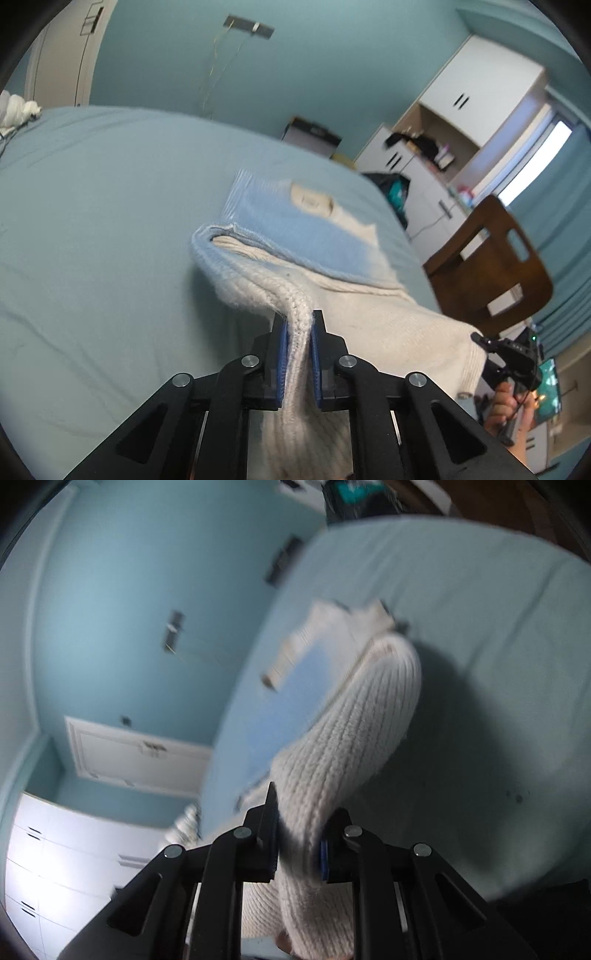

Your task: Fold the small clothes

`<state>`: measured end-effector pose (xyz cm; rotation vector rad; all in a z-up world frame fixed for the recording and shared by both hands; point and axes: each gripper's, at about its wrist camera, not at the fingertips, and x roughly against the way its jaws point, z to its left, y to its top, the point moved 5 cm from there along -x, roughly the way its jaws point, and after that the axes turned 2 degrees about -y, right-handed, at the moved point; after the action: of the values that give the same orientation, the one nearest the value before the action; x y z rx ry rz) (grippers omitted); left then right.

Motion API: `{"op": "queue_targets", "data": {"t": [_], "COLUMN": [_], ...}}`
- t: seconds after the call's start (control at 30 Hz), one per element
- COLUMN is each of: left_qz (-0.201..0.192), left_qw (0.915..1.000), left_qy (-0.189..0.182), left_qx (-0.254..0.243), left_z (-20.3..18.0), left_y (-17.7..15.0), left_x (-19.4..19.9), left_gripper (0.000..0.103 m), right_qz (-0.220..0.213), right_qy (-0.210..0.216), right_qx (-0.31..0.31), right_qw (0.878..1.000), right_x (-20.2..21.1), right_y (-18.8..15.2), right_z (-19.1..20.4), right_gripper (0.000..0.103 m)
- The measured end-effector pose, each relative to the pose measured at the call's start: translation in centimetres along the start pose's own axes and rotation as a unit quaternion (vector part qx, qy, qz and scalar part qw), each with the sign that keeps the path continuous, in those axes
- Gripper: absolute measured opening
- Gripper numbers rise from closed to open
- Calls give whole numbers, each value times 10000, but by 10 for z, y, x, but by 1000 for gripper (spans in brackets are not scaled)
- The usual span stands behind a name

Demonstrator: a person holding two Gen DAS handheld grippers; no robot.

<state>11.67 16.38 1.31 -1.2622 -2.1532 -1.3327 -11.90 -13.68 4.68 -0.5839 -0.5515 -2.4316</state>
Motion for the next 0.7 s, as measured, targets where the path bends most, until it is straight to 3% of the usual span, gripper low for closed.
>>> {"op": "queue_targets", "data": {"t": [0.1, 0.2, 0.37, 0.53, 0.63, 0.7], "left_qz": [-225, -510, -828, -564, -329, 15], "left_qw": [9996, 9985, 9960, 9958, 9944, 9949], "left_qy": [-161, -215, -316, -722, -952, -894], "left_qx": [-16, 41, -105, 85, 324, 465], "left_z": [-8, -13, -18, -18, -13, -6], "left_y": [13, 20, 7, -19, -32, -39], "left_x": [24, 49, 95, 116, 107, 88], "left_gripper": [9, 9, 9, 9, 9, 9], "right_qz": [-322, -595, -762, -513, -158, -54], "right_qy": [-22, 219, 548, 640, 589, 620], "right_qx": [224, 426, 814, 931, 1022, 825], "right_qw": [9992, 9971, 9923, 9923, 9929, 9946], "right_x": [25, 52, 79, 108, 108, 112], "right_y": [1, 0, -11, -24, -27, -20], "right_z": [23, 48, 71, 60, 59, 53], "right_gripper": [11, 10, 10, 10, 7, 5]}}
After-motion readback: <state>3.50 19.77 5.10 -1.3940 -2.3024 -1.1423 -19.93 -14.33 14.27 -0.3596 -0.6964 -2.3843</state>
